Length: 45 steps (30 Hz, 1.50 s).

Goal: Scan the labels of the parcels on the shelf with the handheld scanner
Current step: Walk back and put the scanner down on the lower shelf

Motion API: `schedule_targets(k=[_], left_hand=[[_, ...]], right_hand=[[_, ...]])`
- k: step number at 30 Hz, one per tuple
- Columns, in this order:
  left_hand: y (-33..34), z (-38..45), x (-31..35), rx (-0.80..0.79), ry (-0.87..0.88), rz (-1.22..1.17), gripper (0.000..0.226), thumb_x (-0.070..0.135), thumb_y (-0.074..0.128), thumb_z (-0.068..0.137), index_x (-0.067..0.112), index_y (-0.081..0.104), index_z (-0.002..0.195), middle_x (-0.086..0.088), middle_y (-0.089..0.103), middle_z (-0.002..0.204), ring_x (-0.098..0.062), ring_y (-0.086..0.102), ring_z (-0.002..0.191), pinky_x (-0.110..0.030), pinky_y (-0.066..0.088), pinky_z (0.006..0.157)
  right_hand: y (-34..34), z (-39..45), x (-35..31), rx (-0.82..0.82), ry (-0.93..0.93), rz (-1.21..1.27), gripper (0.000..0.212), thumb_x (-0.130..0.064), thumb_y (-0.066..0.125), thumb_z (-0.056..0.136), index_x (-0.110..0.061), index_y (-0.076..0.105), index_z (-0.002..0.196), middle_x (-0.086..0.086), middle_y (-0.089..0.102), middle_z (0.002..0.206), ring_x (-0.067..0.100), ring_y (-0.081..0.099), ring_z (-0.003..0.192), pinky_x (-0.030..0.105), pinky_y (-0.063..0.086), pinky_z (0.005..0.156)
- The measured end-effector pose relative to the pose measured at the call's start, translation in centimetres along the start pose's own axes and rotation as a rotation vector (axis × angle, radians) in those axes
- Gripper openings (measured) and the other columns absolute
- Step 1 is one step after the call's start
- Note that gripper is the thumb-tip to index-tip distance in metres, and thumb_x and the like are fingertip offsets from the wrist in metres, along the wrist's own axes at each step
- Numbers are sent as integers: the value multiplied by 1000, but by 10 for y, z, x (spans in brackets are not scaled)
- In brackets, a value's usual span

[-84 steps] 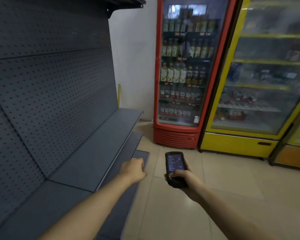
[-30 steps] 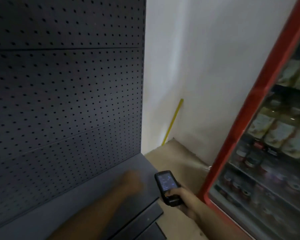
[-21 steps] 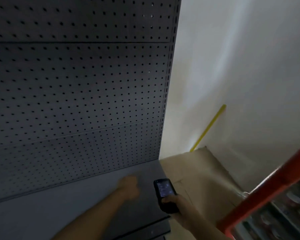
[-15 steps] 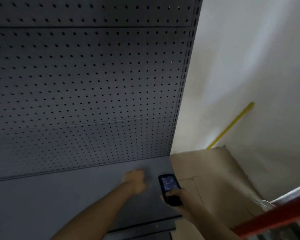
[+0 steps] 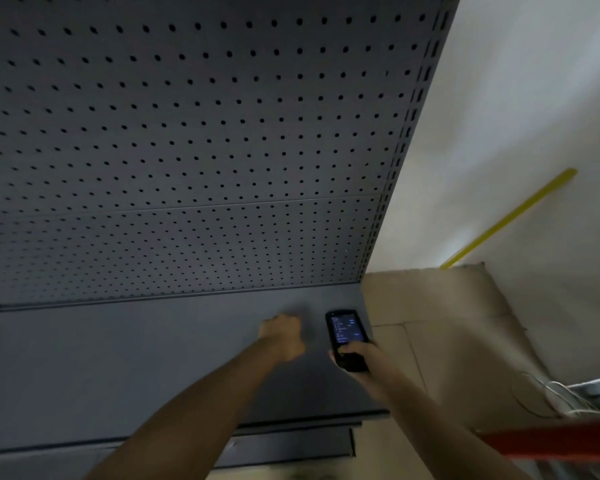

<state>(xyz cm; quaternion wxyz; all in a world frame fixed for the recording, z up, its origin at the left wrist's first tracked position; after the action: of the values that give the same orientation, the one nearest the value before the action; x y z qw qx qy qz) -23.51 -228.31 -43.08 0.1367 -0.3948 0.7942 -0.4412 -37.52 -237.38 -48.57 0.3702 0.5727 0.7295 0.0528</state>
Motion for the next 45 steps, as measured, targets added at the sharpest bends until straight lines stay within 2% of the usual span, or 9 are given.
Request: schedule_targets(k=[5, 9, 14, 20, 23, 30, 34, 42, 45], left_hand=[[9, 5, 3, -10, 14, -5, 37, 19, 52, 86, 12, 57, 122, -9, 60, 122, -27, 59, 108, -36, 51, 92], [16, 10, 4, -11, 23, -14, 37, 25, 53, 88, 12, 56, 123, -10, 59, 125, -27, 58, 111, -38, 49, 95], [23, 14, 5, -12, 36, -6, 37, 27, 53, 90, 12, 55, 123, -10, 57, 127, -27, 57, 113, -38, 48, 97], [32, 16, 4, -25, 44, -9, 39, 29, 53, 91, 13, 53, 126, -9, 56, 130, -27, 55, 117, -37, 47, 98], [38, 14, 2, -56, 42, -18, 43, 23, 55, 88, 13, 51, 130, -9, 54, 132, -26, 54, 119, -36, 47, 98], [45, 12, -4, -50, 31, -14, 44, 17, 54, 86, 12, 54, 129, -10, 54, 135, -27, 53, 122, -37, 46, 101], [50, 11, -5, -41, 47, -1, 44, 19, 54, 86, 12, 52, 129, -10, 52, 136, -28, 51, 124, -37, 45, 101], [54, 10, -6, -9, 64, -8, 40, 19, 55, 87, 12, 55, 126, -10, 55, 133, -29, 54, 121, -37, 47, 99], [55, 9, -7, 1, 68, -21, 41, 22, 56, 86, 13, 55, 126, -10, 55, 133, -28, 54, 122, -38, 46, 100]], right_hand=[[-5, 5, 8, -6, 11, 32, 38, 21, 52, 82, 1, 56, 114, 28, 54, 122, 43, 55, 106, 49, 52, 89], [-9, 4, 12, 39, 5, 29, 65, 16, 62, 60, 4, 54, 123, 29, 53, 126, 43, 57, 103, 47, 59, 78], [-11, 0, 14, 12, 30, 129, 22, 8, 49, 91, 4, 54, 112, 26, 55, 117, 38, 57, 101, 44, 59, 76], [-18, -8, 14, 54, 17, 143, 31, -2, 67, 73, -1, 56, 102, 23, 58, 111, 36, 57, 100, 50, 52, 86], [-26, -10, 20, 109, 29, 130, 11, -2, 49, 92, -2, 55, 101, 23, 56, 112, 34, 57, 98, 49, 54, 82], [-48, -14, 25, 294, 86, -146, 7, -4, 55, 95, 3, 54, 98, 20, 57, 92, 33, 57, 82, 50, 49, 86], [-57, -15, 25, 384, 64, -288, 23, -7, 64, 91, 2, 53, 109, 21, 60, 101, 34, 59, 95, 44, 49, 93], [-61, -18, 16, 521, -17, -542, 23, -12, 72, 86, 8, 61, 88, 27, 64, 103, 37, 61, 96, 40, 50, 93], [-65, -17, 9, 524, -59, -725, 19, -22, 73, 86, -5, 63, 88, 6, 50, 68, 19, 45, 62, 28, 41, 60]])
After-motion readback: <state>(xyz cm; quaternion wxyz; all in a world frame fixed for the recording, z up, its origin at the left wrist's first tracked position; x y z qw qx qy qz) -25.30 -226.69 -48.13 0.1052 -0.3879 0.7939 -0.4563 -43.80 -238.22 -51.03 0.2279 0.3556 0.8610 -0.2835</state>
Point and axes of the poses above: each hand's wrist, its own z-axis towards the middle knuckle, its own y-axis out of the palm, x = y × z, the point moved 8 cm from there along z, towards the middle knuckle
